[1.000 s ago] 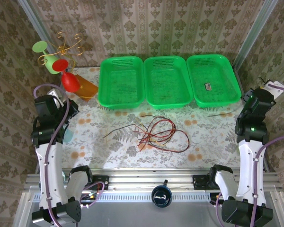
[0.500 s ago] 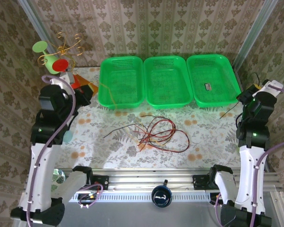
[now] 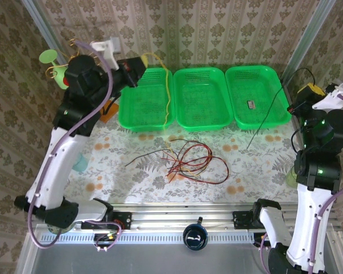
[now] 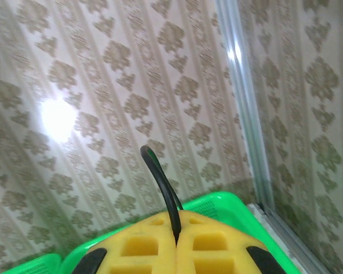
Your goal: Untangle the cables
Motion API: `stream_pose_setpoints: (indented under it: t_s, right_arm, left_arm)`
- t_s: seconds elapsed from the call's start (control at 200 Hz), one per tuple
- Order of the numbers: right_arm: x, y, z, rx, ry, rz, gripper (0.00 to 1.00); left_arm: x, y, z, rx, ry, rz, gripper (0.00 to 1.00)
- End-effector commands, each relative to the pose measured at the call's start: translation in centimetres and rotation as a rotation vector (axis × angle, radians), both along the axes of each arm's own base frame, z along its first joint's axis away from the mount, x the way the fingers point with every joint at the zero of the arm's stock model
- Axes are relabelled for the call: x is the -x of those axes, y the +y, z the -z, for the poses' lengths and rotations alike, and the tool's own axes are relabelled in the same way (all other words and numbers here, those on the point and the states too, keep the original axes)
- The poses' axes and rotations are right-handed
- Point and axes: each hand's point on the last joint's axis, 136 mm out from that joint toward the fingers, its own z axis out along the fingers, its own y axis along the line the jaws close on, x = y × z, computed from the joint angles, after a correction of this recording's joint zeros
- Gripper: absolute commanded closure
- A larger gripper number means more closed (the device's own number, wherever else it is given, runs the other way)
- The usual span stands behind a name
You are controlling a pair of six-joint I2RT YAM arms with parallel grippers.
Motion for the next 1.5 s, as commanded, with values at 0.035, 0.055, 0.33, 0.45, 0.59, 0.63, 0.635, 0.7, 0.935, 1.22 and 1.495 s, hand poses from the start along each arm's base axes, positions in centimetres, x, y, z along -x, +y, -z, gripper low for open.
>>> stream_pose_setpoints:
  t_s: [0.035,0.055,0.33,0.45,0.59,0.63,0.635,0.7,0.935,1.22,1.495]
  right_arm:
    - [0.6,2.5,-2.1,0.029,-0.044,-0.123,1.0]
    - [0.7,2.6,-2.1,0.029,-0.045,-0.128,1.0]
    - [0.2,2.2,-2.7,0.087,-0.043,-0.108,1.0]
    - [-0.2,2.2,-3.5,0.092,-0.044,-0.109,1.0]
    - [-0.4,2.2,-4.8,0.085,-0.056,-0.112,1.0]
    - [-0.4,2.2,-5.3,0.084,-0.063,-0.113,1.0]
    - [-0.4,2.2,-5.3,0.084,-0.064,-0.114,1.0]
    - [-0.3,2.4,-6.0,0.085,-0.073,-0.124,1.0]
    - [-0.1,2.9,-7.0,0.089,-0.089,-0.145,1.0]
    - [0.0,4.2,-7.8,0.139,-0.093,-0.199,1.0]
    - [-0.9,4.1,-8.5,0.136,-0.096,-0.196,1.0]
  left_arm:
    - [-0.2,-2.0,-5.0,0.043,-0.139,0.036,1.0]
    - [-0.6,-2.3,-5.3,0.046,-0.144,0.033,1.0]
    - [-4.7,-6.7,-10.0,0.134,-0.309,0.029,1.0]
    - [-6.0,-8.3,-11.2,0.159,-0.368,0.045,1.0]
    - [-9.1,-9.9,-8.0,0.111,-0.312,0.01,1.0]
    - [-10.3,-10.8,-5.6,0.073,-0.272,0.005,1.0]
    - [-10.4,-10.8,-5.5,0.072,-0.271,0.005,1.0]
    - [-12.8,-12.3,-0.7,-0.005,-0.202,-0.017,1.0]
    - [-18.3,-17.3,16.4,-0.305,0.021,-0.074,1.0]
    - [-18.2,-20.0,36.8,-0.628,0.444,0.032,1.0]
    - [-17.0,-20.2,40.0,-0.621,0.514,0.06,0.8]
